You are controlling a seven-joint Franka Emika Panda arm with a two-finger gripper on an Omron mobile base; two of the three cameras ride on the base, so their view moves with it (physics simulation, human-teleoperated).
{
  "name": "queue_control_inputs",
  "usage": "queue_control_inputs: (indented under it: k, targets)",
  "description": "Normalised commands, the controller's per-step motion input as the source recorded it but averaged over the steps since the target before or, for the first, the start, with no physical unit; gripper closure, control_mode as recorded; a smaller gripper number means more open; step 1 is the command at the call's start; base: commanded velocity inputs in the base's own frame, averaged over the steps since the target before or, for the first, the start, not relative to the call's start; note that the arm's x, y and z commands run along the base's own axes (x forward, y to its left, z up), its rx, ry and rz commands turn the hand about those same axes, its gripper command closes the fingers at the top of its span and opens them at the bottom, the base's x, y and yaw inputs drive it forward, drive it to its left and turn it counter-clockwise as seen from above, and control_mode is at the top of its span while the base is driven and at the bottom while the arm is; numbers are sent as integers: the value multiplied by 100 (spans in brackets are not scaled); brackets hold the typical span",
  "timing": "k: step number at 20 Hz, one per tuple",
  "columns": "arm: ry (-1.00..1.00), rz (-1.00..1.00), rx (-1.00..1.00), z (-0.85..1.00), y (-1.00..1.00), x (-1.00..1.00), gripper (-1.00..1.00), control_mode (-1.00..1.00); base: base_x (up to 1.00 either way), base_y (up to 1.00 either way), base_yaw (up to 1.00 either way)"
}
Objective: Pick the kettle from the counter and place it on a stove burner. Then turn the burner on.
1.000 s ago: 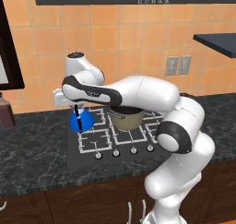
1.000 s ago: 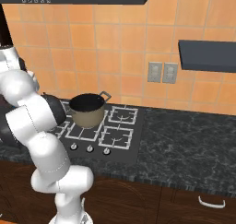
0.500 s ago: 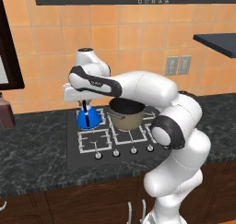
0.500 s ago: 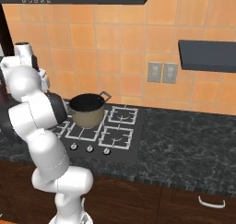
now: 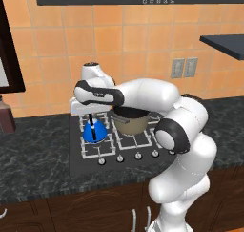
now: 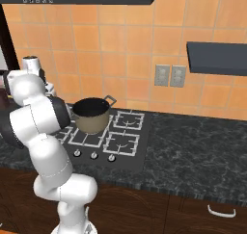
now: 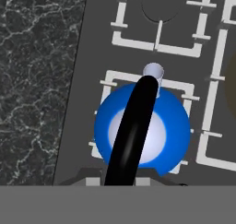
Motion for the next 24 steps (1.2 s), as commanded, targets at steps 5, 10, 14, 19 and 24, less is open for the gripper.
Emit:
queue_control_inputs:
  k: [5, 10, 14, 19, 24]
  targets:
    - [0, 0, 0, -27, -19, 0, 100, -100, 0, 0, 0]
    - [0, 0, 0, -16, -28, 0, 100, -100, 0, 0, 0]
    - [-1, 0, 0, -1, -6, 3, 100, -100, 0, 0, 0]
    - [0, 0, 0, 0, 6, 22, 100, -100, 0, 0, 0]
    - [1, 4, 0, 0, 23, 26, 100, -100, 0, 0, 0]
